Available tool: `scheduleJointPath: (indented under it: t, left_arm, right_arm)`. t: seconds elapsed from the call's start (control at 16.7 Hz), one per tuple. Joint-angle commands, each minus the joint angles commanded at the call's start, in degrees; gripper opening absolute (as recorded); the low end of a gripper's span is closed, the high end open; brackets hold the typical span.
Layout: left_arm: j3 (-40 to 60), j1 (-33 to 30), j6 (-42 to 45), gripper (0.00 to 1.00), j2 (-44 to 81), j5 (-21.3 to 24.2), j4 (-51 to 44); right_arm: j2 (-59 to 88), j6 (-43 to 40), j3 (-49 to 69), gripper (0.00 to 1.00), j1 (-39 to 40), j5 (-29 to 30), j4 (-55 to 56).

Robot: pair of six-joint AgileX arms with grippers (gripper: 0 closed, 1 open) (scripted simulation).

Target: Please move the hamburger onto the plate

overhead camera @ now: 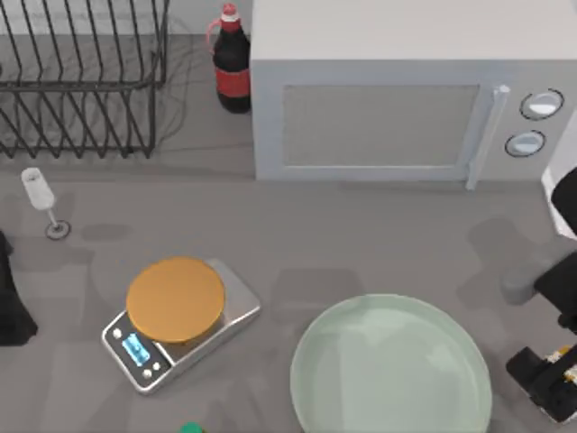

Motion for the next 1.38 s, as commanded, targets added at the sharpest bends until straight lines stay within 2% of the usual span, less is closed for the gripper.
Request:
scheduleJointPath:
  t: [0.3,0.66,1.38]
  left_arm:
    - [0.0,0.0,0.0,1.0,0.0,0.0,0.0]
    - [0.0,0.0,0.0,1.0,0.0,0.0,0.0]
    - [0.0,0.0,0.0,1.0,0.0,0.0,0.0]
  right_arm:
    - [6.6,0.2,-6.3,1.0,0.1,0.0,13.2]
    - [7.7,0.3,-7.4,1.0,0.1,0.0,15.1]
    - [7.7,0.3,-7.4,0.1,0.1,0.0,15.1]
